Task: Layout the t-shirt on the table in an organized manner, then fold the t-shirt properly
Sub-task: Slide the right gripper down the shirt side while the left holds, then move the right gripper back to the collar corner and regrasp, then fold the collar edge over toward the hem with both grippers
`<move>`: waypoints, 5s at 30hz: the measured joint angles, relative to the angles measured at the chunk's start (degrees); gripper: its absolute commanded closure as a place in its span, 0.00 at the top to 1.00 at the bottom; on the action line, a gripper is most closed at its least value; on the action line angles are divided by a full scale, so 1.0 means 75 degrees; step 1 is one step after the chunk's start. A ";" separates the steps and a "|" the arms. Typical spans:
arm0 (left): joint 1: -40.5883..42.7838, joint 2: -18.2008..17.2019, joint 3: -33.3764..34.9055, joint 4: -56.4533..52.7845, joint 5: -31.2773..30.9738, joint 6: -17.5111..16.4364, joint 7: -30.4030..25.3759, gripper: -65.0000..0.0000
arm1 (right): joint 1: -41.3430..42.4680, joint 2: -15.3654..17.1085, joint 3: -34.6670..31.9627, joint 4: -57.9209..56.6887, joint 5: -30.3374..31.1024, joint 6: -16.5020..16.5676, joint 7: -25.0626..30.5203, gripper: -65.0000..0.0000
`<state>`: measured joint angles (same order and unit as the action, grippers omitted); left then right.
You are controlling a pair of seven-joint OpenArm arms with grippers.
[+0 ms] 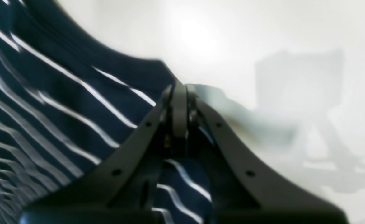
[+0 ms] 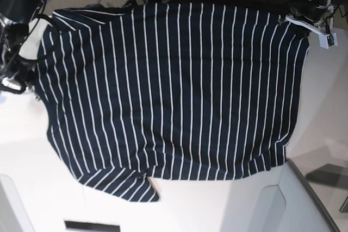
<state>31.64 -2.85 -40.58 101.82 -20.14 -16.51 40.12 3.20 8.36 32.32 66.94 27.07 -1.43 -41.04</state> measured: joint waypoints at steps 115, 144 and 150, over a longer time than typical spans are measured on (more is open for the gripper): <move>-0.0003 -0.0154 -0.0032 -0.0271 -0.0026 0.0000 0.0000 0.00 | -0.4607 -0.0361 -0.0769 0.2981 0.3363 0.1116 -0.1384 0.00; -0.1623 -0.0198 -0.0697 0.0321 -0.0029 -0.0006 0.1003 0.00 | -0.1148 -0.0207 0.0210 0.3687 0.2416 0.1139 -0.3480 0.00; -0.2168 -0.0256 -0.0152 0.0271 0.1078 0.0000 0.1032 0.00 | -0.0420 -0.0204 0.0210 0.2486 0.2343 0.1090 -0.3462 0.00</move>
<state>15.38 -4.78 -41.71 103.85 -12.05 -16.51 47.86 0.05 6.83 33.89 85.58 44.64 6.74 -67.00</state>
